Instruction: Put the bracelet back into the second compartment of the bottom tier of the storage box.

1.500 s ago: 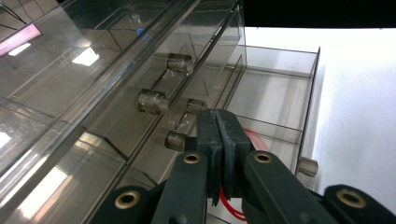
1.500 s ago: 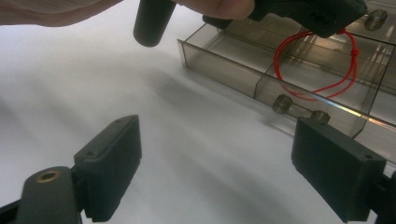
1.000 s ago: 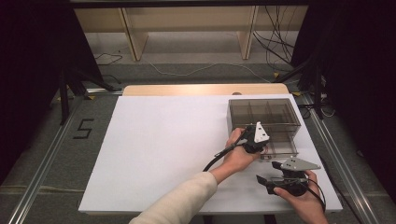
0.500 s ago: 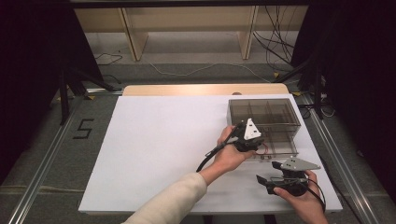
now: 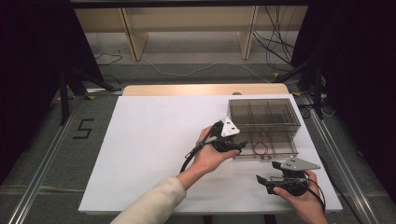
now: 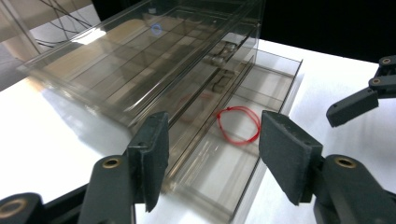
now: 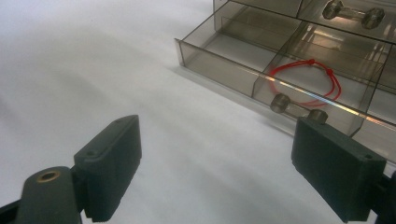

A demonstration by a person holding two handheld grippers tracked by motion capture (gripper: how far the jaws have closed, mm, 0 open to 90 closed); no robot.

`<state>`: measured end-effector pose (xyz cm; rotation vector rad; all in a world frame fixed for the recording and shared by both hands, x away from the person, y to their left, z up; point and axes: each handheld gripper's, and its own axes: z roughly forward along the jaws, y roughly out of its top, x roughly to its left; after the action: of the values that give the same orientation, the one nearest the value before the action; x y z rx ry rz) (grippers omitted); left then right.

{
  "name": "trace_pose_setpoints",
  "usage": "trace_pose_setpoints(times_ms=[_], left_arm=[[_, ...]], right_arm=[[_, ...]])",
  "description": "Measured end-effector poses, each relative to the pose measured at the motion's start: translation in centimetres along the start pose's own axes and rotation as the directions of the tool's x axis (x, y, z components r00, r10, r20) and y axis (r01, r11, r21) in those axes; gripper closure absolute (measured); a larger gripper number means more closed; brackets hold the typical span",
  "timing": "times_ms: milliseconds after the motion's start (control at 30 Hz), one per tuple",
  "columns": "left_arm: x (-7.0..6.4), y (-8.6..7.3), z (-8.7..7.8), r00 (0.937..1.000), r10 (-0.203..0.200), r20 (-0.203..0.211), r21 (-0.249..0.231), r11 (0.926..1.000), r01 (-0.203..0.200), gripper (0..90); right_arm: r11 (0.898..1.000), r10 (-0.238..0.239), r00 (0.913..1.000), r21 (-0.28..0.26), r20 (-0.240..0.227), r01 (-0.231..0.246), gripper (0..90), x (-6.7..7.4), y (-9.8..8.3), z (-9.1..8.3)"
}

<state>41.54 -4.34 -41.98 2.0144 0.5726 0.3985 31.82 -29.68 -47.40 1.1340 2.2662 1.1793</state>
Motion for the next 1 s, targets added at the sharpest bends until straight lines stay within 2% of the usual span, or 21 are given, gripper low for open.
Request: trace_pose_setpoints(times_ms=[200,300,600,800,1000], left_arm=[[1.0,-1.5,-2.8,0.9995,-0.029,-0.017,-0.010,0.9996,0.028,38.0],[1.7,-2.4,-4.1,0.9994,-0.027,-0.020,0.001,0.9996,0.027,36.4],[3.1,-4.7,-7.2,0.9978,-0.052,-0.040,0.010,0.9986,0.053,32.2],[3.9,-6.1,-9.5,0.9963,-0.072,-0.045,-0.007,0.9974,0.072,29.4],[4.2,-8.7,-11.8,0.9940,-0.086,-0.068,-0.018,0.9962,0.085,29.0]], right_arm=[[1.000,0.002,1.0000,-0.003,0.003,-0.002,16.8,0.0,0.0,0.0],[1.000,0.001,1.0000,-0.001,0.002,-0.001,16.8,0.0,0.0,0.0],[1.000,0.006,1.0000,0.002,0.006,-0.006,16.8,0.0,0.0,0.0],[1.000,0.006,1.0000,0.002,0.005,-0.006,16.8,0.0,0.0,0.0],[1.000,0.004,1.0000,0.001,0.004,-0.004,16.8,0.0,0.0,0.0]])
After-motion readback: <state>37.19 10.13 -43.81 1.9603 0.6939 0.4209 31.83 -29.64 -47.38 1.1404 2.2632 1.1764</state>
